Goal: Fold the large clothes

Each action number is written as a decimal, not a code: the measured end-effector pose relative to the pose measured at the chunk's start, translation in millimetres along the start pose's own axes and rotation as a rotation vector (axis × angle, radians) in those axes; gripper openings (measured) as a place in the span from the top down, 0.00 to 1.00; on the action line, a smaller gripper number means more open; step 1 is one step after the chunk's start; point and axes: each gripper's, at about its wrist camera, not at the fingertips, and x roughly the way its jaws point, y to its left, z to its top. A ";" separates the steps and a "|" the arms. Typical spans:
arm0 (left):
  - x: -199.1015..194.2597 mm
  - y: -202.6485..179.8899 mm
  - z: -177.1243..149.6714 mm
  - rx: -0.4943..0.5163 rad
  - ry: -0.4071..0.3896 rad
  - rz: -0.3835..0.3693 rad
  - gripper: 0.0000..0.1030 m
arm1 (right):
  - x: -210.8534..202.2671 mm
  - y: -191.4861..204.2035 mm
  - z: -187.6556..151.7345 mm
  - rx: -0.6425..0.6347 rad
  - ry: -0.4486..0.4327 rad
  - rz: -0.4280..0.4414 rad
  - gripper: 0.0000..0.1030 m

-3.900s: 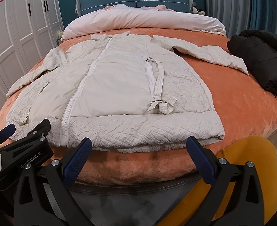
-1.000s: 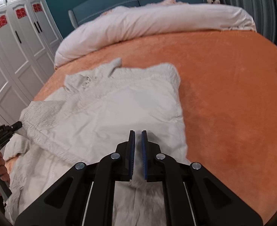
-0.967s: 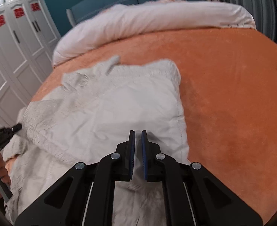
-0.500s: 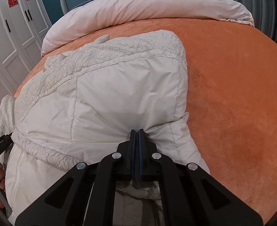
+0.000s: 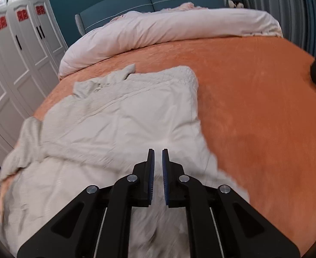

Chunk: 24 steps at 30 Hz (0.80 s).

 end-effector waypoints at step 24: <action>-86.1 -169.1 53.7 0.313 -0.112 -0.406 0.99 | -28.3 159.5 -51.8 -0.290 0.147 -0.013 0.78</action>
